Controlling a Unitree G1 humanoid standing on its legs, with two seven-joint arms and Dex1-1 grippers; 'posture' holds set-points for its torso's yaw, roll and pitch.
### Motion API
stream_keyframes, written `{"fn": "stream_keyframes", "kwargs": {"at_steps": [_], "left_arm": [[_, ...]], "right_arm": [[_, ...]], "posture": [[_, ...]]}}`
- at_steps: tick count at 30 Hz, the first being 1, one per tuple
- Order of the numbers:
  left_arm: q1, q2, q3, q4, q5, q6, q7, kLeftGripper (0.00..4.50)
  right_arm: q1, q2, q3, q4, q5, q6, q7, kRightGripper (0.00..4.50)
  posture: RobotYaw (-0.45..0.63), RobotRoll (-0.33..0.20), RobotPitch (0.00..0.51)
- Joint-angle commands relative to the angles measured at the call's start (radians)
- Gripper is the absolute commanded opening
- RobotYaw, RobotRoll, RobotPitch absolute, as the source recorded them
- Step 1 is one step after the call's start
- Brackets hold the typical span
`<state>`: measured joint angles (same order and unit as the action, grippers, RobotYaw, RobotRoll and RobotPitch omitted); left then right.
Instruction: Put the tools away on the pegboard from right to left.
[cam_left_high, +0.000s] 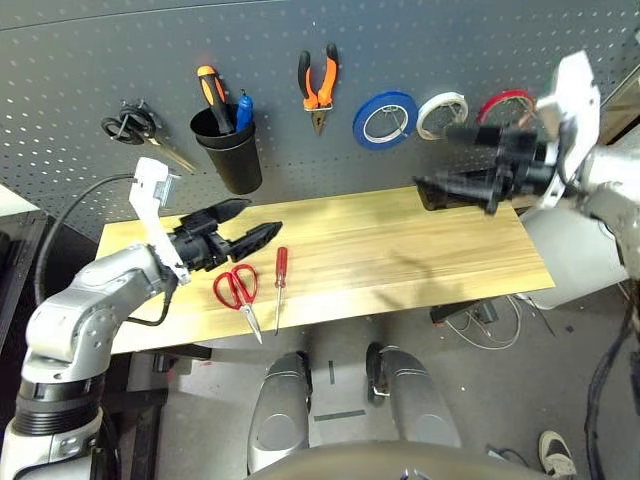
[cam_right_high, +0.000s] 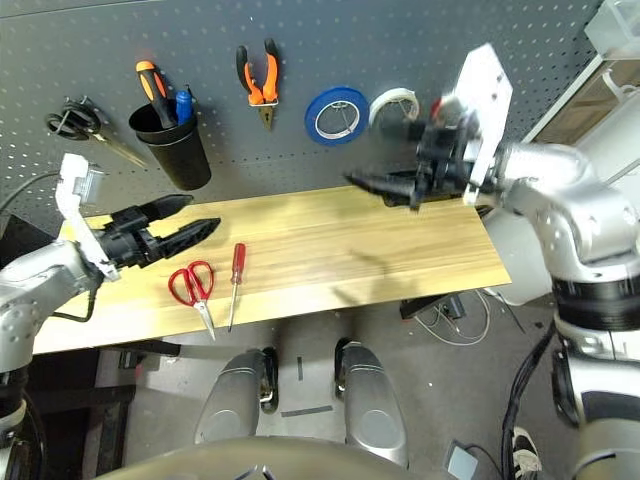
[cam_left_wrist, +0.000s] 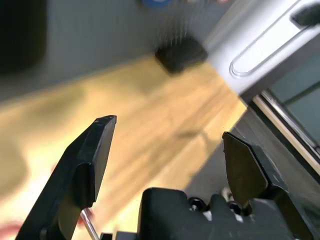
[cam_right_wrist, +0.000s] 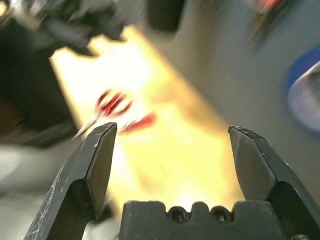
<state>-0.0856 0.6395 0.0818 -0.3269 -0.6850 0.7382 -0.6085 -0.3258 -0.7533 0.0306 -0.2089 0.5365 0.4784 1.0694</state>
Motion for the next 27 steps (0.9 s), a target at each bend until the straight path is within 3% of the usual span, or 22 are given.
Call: {"fn": "stream_keyframes", "kwargs": {"at_steps": [1,7,13,27], "left_arm": [[0.020,-0.046,-0.093,0.083,0.127,-0.044,0.049,4.50],[-0.045,-0.176,-0.184,0.264,0.324,-0.113,0.182,4.50],[-0.131,-0.272,-0.189,0.425,0.426,-0.138,0.262,4.50],[-0.201,-0.355,-0.184,0.630,0.574,-0.155,0.366,4.50]], "right_arm": [[0.030,0.023,0.036,0.052,-0.068,-0.121,0.044,4.46],[0.081,0.055,0.076,0.095,-0.110,-0.257,0.128,4.46],[0.144,0.061,0.100,0.085,-0.149,-0.312,0.148,4.46],[0.280,0.060,0.092,0.007,-0.188,-0.337,0.093,4.46]], "posture": [[-0.03,0.000,0.208],[-0.07,0.000,0.231],[-0.11,0.000,0.260],[-0.17,0.000,0.304]]}}
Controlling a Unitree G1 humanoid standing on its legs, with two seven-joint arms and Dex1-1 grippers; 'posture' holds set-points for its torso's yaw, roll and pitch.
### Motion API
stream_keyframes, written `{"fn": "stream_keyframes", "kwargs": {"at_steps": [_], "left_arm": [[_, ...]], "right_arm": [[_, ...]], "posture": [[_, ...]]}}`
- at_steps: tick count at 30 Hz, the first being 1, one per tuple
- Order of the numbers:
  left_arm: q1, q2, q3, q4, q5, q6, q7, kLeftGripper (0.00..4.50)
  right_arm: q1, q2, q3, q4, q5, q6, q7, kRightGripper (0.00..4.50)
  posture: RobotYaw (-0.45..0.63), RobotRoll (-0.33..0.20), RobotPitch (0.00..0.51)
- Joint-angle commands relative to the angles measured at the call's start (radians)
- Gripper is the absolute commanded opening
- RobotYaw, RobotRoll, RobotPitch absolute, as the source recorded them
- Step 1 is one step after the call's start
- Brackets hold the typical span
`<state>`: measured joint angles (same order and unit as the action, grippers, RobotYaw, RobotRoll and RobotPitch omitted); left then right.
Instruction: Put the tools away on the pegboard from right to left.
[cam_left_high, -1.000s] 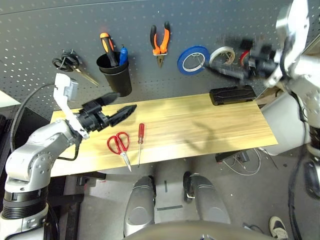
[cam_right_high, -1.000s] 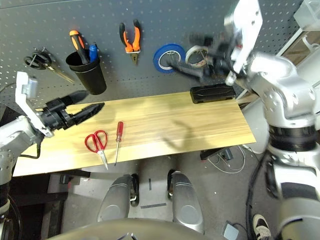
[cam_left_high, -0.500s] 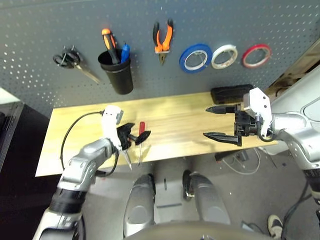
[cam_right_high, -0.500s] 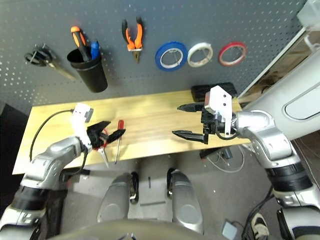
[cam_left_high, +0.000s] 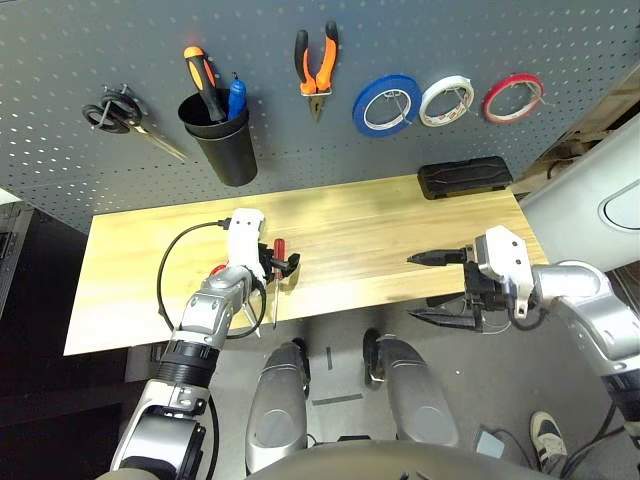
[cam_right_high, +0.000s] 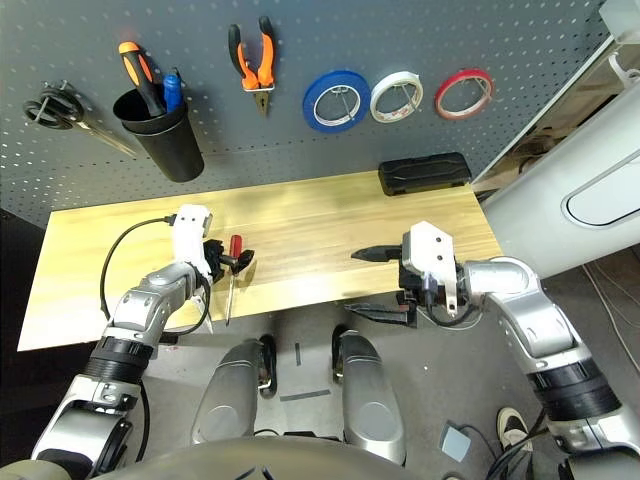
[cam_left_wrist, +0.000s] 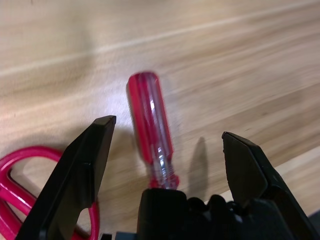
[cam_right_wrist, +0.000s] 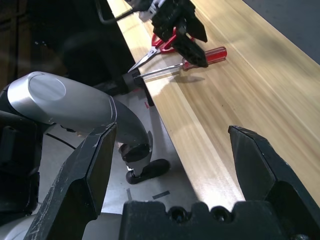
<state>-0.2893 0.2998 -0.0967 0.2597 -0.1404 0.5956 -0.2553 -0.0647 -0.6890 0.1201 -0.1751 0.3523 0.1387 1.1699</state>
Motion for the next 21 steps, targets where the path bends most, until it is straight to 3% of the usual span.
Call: {"fn": "stream_keyframes", "kwargs": {"at_steps": [1,4,12,18,21], "left_arm": [[0.000,-0.022,-0.008,0.056,0.037,-0.019,0.014,4.50],[-0.008,-0.039,-0.004,0.086,0.051,-0.032,0.015,3.85],[-0.001,-0.058,0.028,0.016,0.044,-0.020,0.015,0.87],[0.063,-0.030,0.075,-0.273,0.001,0.123,-0.004,0.87],[0.100,-0.019,0.123,-0.456,-0.036,0.240,0.003,0.87]], "right_arm": [[0.020,-0.007,0.000,-0.028,-0.003,0.004,-0.009,4.46],[0.017,-0.012,-0.004,-0.033,-0.001,0.010,-0.013,4.50],[-0.019,-0.017,-0.015,0.004,0.001,0.014,-0.012,4.50],[-0.065,-0.010,-0.038,0.048,0.047,0.025,0.022,4.50],[-0.094,-0.006,-0.090,0.041,0.167,0.100,0.057,4.50]], "posture": [[-0.17,0.000,0.305],[-0.17,0.000,0.305],[-0.14,0.000,0.294],[-0.07,0.000,0.282],[-0.05,0.000,0.276]]}}
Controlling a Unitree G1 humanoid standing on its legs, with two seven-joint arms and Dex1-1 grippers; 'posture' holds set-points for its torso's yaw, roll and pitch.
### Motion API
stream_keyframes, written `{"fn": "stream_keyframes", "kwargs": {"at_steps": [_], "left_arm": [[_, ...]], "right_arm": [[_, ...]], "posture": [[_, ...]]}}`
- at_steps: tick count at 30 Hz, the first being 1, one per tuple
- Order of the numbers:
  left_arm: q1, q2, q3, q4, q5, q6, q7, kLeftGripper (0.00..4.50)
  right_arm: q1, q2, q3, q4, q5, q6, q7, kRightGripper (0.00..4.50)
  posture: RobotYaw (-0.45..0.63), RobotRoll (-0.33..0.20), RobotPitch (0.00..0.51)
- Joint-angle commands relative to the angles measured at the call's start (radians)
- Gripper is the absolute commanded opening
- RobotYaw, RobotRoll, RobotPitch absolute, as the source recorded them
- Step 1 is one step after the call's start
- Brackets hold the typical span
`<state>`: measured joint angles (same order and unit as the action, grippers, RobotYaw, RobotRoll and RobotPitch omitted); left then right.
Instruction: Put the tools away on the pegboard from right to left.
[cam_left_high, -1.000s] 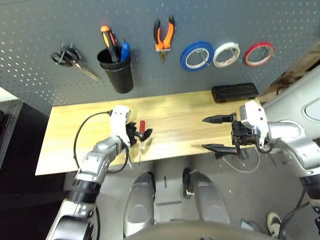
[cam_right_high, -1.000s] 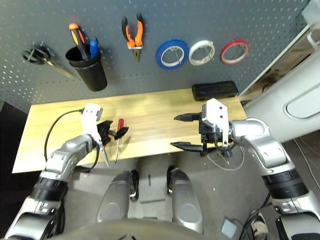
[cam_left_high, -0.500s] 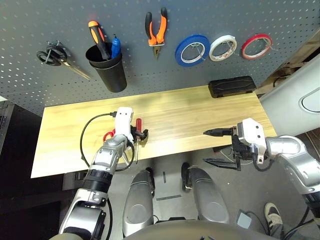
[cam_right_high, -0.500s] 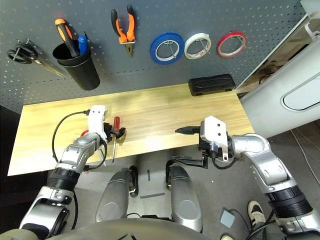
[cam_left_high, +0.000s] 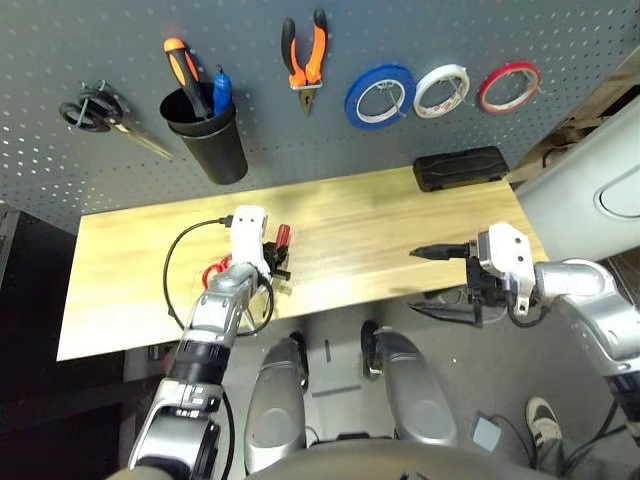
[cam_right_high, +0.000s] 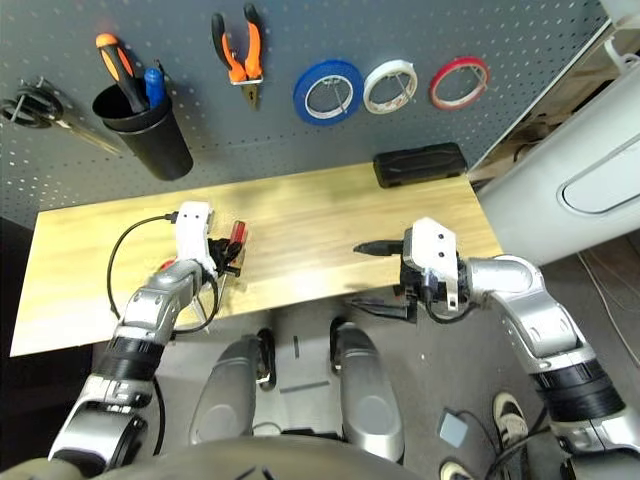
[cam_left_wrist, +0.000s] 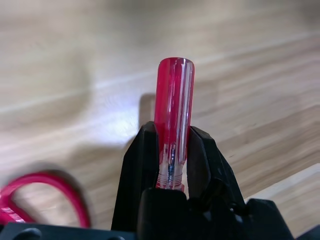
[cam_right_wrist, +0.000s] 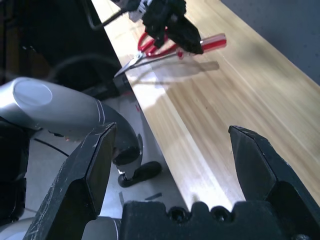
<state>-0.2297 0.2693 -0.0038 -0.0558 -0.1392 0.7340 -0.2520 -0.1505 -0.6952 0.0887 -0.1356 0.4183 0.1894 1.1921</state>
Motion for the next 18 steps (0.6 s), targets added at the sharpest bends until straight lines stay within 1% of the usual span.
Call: {"fn": "stream_keyframes", "kwargs": {"at_steps": [1,3,6,9,11,13,14,18], "left_arm": [[0.046,0.017,0.037,-0.184,-0.046,0.130,-0.003,0.87],[0.063,0.029,0.069,-0.310,-0.079,0.194,-0.009,0.87],[0.059,0.042,0.106,-0.431,-0.121,0.291,-0.010,0.87],[0.038,0.052,0.173,-0.533,-0.180,0.448,-0.009,0.87],[0.015,0.074,0.219,-0.604,-0.227,0.537,-0.030,0.87],[-0.009,0.090,0.262,-0.649,-0.261,0.603,-0.043,0.87],[-0.022,0.103,0.284,-0.665,-0.277,0.632,-0.051,0.87],[-0.099,0.163,0.403,-0.713,-0.374,0.750,-0.126,0.87]], "right_arm": [[-0.019,0.006,-0.077,0.004,0.135,0.069,0.043,4.50],[-0.054,0.001,-0.102,0.008,0.190,0.116,0.062,4.50],[-0.100,0.000,-0.127,0.034,0.224,0.147,0.078,4.50],[-0.128,-0.003,-0.153,0.051,0.263,0.151,0.121,4.50],[-0.156,-0.007,-0.173,0.065,0.289,0.168,0.137,4.50],[-0.179,-0.009,-0.188,0.078,0.305,0.181,0.147,4.50],[-0.194,-0.011,-0.194,0.087,0.312,0.190,0.152,4.50],[-0.246,-0.032,-0.216,0.115,0.344,0.243,0.179,4.50]], "posture": [[-0.03,0.000,0.270],[-0.01,0.000,0.262],[0.03,0.000,0.251],[0.05,0.000,0.238],[0.07,0.000,0.229],[0.07,0.000,0.223],[0.09,0.000,0.212],[0.11,0.000,0.188]]}}
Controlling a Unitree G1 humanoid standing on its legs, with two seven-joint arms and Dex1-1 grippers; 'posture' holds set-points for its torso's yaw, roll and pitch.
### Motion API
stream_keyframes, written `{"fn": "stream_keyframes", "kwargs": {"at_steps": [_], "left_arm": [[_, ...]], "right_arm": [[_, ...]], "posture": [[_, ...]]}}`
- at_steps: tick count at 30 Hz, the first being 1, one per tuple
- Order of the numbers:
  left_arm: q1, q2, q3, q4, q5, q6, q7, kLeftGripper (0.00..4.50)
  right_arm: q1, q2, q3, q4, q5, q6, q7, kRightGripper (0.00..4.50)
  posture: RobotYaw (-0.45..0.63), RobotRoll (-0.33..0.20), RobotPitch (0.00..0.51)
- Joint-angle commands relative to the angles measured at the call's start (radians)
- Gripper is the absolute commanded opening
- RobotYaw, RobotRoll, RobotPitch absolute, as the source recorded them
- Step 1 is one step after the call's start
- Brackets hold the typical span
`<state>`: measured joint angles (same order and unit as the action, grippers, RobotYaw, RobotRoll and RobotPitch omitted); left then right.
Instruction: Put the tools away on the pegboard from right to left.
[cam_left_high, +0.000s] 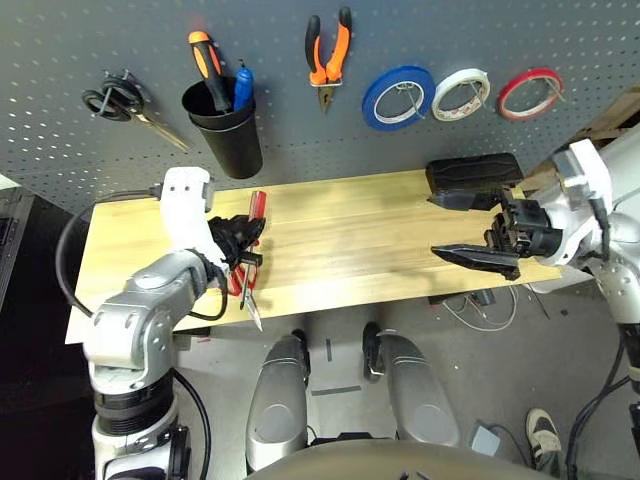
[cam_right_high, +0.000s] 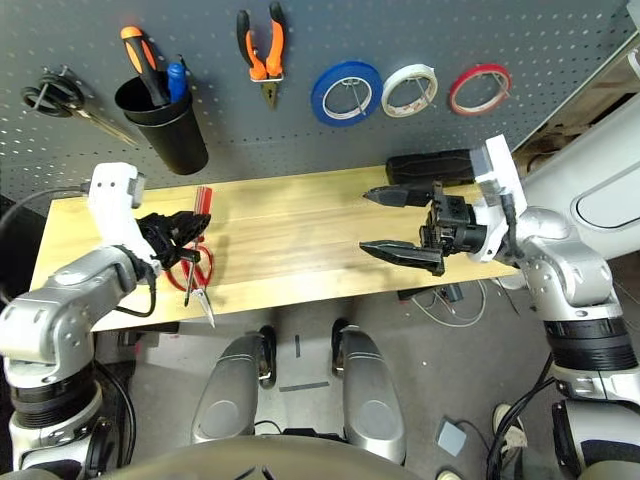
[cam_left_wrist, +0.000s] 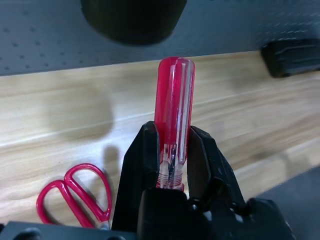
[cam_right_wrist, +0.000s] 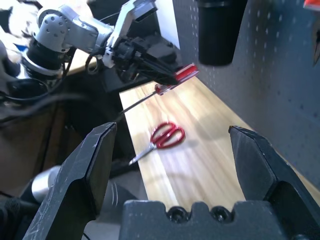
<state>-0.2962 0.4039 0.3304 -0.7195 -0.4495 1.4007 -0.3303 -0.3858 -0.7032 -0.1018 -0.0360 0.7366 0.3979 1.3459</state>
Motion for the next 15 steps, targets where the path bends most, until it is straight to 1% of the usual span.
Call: {"fn": "stream_keyframes", "kwargs": {"at_steps": [1,3,6,8,10,12,14,15], "left_arm": [[-0.050,0.041,0.090,-0.053,-0.081,0.104,-0.061,0.87],[-0.094,0.071,0.145,-0.051,-0.115,0.150,-0.092,0.87],[-0.160,0.148,0.217,-0.035,-0.178,0.207,-0.153,0.87],[-0.206,0.214,0.257,-0.003,-0.225,0.214,-0.179,0.87],[-0.226,0.261,0.273,0.018,-0.260,0.214,-0.189,0.87],[-0.238,0.331,0.293,0.047,-0.288,0.214,-0.211,0.87],[-0.262,0.362,0.313,0.085,-0.295,0.214,-0.204,0.87],[-0.276,0.354,0.327,0.102,-0.296,0.214,-0.193,0.87]], "right_arm": [[-0.020,-0.030,-0.026,0.023,0.027,0.044,0.033,4.50],[-0.047,-0.035,-0.035,0.038,0.044,0.076,0.029,4.50],[-0.084,-0.038,-0.047,0.044,0.071,0.124,0.026,4.50],[-0.100,-0.042,-0.051,0.046,0.071,0.136,0.027,4.50],[-0.109,-0.042,-0.054,0.049,0.066,0.137,0.028,4.50],[-0.122,-0.037,-0.059,0.052,0.067,0.140,0.020,4.50],[-0.131,-0.035,-0.061,0.055,0.066,0.143,0.016,4.50],[-0.133,-0.032,-0.063,0.056,0.064,0.139,0.012,4.50]], "posture": [[0.12,0.000,0.183],[0.12,0.000,0.174],[0.13,0.000,0.165],[0.13,0.000,0.160],[0.13,0.000,0.156],[0.13,0.000,0.154],[0.13,0.000,0.153],[0.13,0.000,0.152]]}}
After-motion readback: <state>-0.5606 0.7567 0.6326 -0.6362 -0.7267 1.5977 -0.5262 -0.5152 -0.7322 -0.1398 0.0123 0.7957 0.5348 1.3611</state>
